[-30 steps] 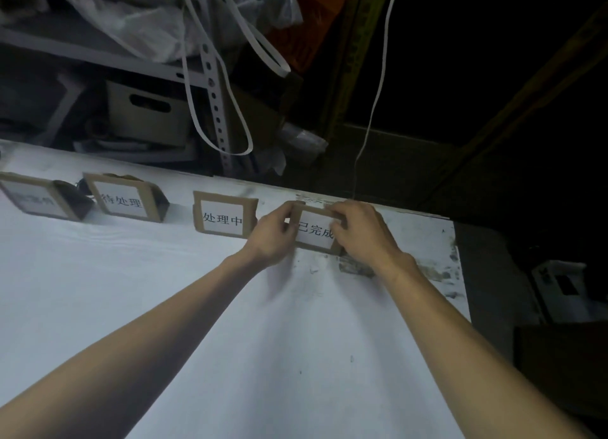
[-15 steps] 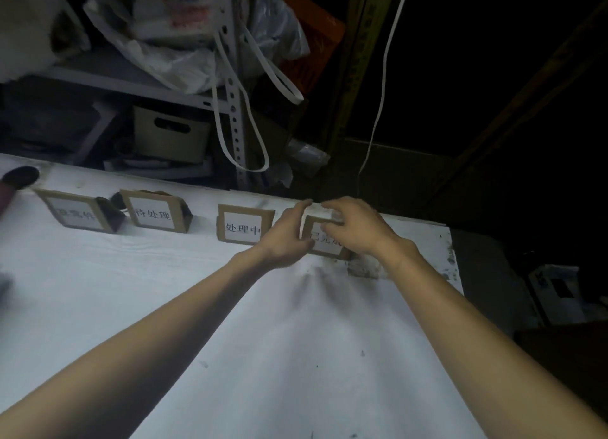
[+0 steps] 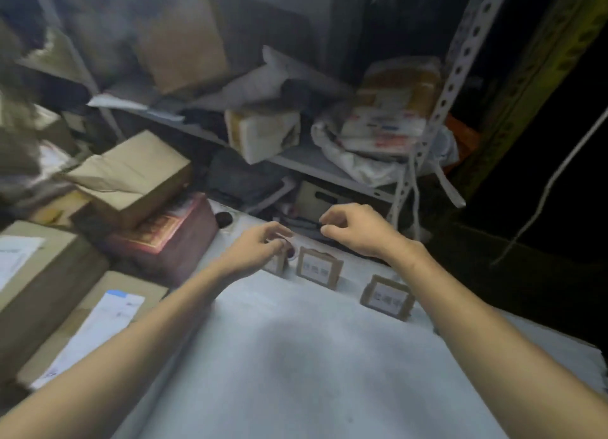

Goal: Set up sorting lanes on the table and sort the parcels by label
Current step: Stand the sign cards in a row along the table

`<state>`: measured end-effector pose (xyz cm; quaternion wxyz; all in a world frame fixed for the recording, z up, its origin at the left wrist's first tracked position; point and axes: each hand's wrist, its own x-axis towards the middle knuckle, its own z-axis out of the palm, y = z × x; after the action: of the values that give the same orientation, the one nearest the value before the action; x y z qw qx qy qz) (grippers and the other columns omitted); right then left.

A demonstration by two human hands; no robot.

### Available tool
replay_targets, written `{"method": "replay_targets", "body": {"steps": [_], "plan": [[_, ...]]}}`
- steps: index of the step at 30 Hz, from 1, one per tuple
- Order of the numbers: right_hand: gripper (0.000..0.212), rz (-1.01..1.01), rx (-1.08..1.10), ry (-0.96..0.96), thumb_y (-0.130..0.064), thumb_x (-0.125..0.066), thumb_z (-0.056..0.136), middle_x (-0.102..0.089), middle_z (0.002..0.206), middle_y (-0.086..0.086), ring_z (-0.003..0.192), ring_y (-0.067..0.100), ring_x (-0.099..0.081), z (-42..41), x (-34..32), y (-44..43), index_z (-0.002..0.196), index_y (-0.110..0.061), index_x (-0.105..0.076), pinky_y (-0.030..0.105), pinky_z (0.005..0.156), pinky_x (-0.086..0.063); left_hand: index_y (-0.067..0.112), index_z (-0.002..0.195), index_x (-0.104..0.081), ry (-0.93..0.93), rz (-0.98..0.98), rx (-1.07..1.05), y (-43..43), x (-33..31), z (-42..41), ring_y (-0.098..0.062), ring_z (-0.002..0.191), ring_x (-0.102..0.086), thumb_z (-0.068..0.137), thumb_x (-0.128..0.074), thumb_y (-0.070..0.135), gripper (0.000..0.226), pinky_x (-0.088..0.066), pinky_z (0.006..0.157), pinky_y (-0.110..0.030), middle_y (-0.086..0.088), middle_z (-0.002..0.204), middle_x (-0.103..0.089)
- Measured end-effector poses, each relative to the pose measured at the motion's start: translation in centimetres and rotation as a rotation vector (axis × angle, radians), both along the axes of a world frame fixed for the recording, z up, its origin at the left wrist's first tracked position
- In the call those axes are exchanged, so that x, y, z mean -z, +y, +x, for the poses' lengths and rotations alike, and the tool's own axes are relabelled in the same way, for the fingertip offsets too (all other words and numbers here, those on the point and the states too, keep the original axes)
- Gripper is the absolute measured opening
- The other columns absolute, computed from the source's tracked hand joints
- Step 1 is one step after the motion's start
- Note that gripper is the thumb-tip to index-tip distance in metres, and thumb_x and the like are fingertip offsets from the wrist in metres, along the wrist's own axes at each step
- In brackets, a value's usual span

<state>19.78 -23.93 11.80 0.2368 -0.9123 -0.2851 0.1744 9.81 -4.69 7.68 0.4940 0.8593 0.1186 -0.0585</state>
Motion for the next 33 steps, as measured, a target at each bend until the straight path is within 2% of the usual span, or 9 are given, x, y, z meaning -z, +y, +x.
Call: {"method": "replay_targets", "body": {"steps": [4, 9, 13, 16, 18, 22, 27, 30, 33], "plan": [[0.036, -0.063, -0.042, 0.010, -0.031, -0.064, 0.095, -0.068, 0.125, 0.000, 0.112, 0.019, -0.064, 0.2, 3.9, 7.3, 0.129, -0.021, -0.064, 0.038, 0.099, -0.051, 0.010, 0.112, -0.063, -0.019, -0.038, -0.109, 5.7, 2.7, -0.7, -0.018, 0.093, -0.063, 0.097, -0.047, 0.005, 0.022, -0.047, 0.069, -0.015, -0.007, 0.105, -0.068], [0.049, -0.236, -0.048, -0.062, -0.031, -0.064, 0.091, -0.062, 0.135, 0.003, 0.119, 0.024, -0.061, 0.7, 11.4, 14.4, 0.139, -0.022, -0.055, 0.043, 0.096, -0.053, 0.015, 0.108, -0.063, -0.100, -0.122, -0.185, 9.6, 6.7, 0.1, -0.013, 0.092, -0.066, 0.098, -0.043, 0.003, 0.026, -0.050, 0.073, -0.019, -0.003, 0.104, -0.068], [0.034, -0.424, -0.040, -0.112, -0.024, -0.058, 0.092, -0.065, 0.119, 0.008, 0.105, 0.029, -0.062, 0.5, 15.6, 16.6, 0.125, -0.018, -0.057, 0.038, 0.078, -0.051, 0.014, 0.108, -0.066, -0.157, -0.135, -0.163, 10.4, 8.0, 0.2, -0.011, 0.098, -0.065, 0.094, -0.044, -0.002, 0.030, -0.052, 0.081, -0.020, -0.002, 0.105, -0.068], [0.031, -0.407, 0.015, -0.092, -0.017, -0.056, 0.093, -0.064, 0.116, 0.010, 0.105, 0.032, -0.061, -0.1, 16.2, 16.4, 0.125, -0.018, -0.056, 0.039, 0.078, -0.050, 0.016, 0.110, -0.066, -0.196, -0.063, -0.116, 10.6, 7.5, 0.2, -0.006, 0.102, -0.063, 0.093, -0.047, 0.002, 0.030, -0.052, 0.085, -0.019, 0.003, 0.107, -0.068], [0.027, -0.332, 0.017, -0.041, -0.016, -0.056, 0.092, -0.066, 0.114, 0.008, 0.105, 0.029, -0.062, 0.1, 15.1, 15.9, 0.119, -0.020, -0.060, 0.041, 0.084, -0.054, 0.018, 0.118, -0.063, -0.207, 0.003, -0.104, 10.8, 6.6, 0.4, -0.006, 0.107, -0.059, 0.093, -0.050, 0.005, 0.031, -0.050, 0.088, -0.019, 0.005, 0.114, -0.064], [0.021, -0.137, -0.027, 0.065, -0.023, -0.063, 0.093, -0.068, 0.101, -0.006, 0.093, 0.017, -0.068, 0.9, 8.5, 13.7, 0.114, -0.023, -0.064, 0.032, 0.077, -0.057, 0.021, 0.138, -0.047, -0.139, 0.149, -0.049, 10.2, 4.6, 1.6, -0.016, 0.124, -0.048, 0.093, -0.059, 0.016, 0.047, -0.046, 0.097, -0.030, -0.001, 0.135, -0.051], [0.019, -0.139, -0.058, -0.007, -0.026, -0.068, 0.093, -0.069, 0.097, -0.008, 0.090, 0.013, -0.065, 1.4, 0.2, 7.4, 0.110, -0.020, -0.068, 0.024, 0.070, -0.050, 0.016, 0.121, -0.058, -0.202, 0.050, 0.001, 5.2, 1.5, 3.4, -0.014, 0.100, -0.064, 0.093, -0.060, 0.010, 0.029, -0.054, 0.074, -0.018, 0.002, 0.108, -0.066], [0.021, -0.161, 0.025, 0.007, -0.029, -0.067, 0.094, -0.071, 0.104, -0.005, 0.095, 0.012, -0.066, 0.8, -1.8, 2.2, 0.113, -0.021, -0.069, 0.028, 0.079, -0.053, 0.019, 0.113, -0.058, -0.202, 0.000, 0.093, 0.7, 0.3, 4.3, -0.015, 0.100, -0.067, 0.090, -0.063, 0.010, 0.025, -0.059, 0.084, -0.038, 0.003, 0.107, -0.070], [0.021, -0.186, 0.118, 0.026, -0.028, -0.066, 0.094, -0.072, 0.107, -0.005, 0.097, 0.011, -0.067, -0.3, -2.2, -4.0, 0.114, -0.022, -0.068, 0.034, 0.086, -0.057, 0.020, 0.109, -0.058, -0.203, 0.004, 0.204, -5.0, -0.1, 5.1, -0.015, 0.101, -0.067, 0.087, -0.063, 0.010, 0.025, -0.056, 0.089, -0.045, 0.001, 0.108, -0.070]]}}
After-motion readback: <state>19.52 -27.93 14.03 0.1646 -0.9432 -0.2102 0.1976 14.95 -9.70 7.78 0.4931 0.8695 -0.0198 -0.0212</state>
